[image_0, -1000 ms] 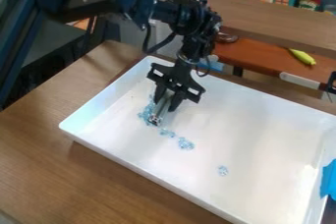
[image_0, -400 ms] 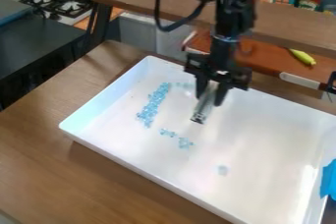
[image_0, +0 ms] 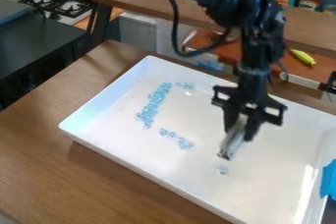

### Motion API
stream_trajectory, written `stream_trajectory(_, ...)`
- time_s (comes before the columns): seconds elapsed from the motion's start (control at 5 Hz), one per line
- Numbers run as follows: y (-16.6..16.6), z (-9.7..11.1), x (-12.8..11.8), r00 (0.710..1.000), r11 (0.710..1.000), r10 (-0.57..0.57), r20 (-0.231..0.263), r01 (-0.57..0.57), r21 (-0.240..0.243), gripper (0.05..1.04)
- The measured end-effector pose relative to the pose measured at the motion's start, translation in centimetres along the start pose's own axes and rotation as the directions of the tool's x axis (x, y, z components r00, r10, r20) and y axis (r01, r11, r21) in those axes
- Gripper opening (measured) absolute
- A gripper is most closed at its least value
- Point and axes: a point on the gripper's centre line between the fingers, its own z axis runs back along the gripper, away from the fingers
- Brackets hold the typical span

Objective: Sweep into pile

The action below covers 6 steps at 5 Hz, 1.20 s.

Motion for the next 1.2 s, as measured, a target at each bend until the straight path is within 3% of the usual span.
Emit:
stream_trajectory(0.4, -0.6, -1.6, -1.1, 1.0, 0.999, 0.007, -0.012, -0.008, -0.031, 0.387)
stream_trajectory(0.6, -0.3, -2.7, -1.9, 1.0, 1.0, 0.011, -0.026, -0.011, -0.023, 0.387)
stream_trajectory(0.8, 0.7, -3.3, -1.8, 0.999, 0.999, 0.034, -0.007, -0.034, -0.015, 0.387)
stream_trajectory(1.2, 4.0, -3.6, -1.6, 0.996, 0.996, 0.084, -0.001, -0.084, 0.035, 0.387)
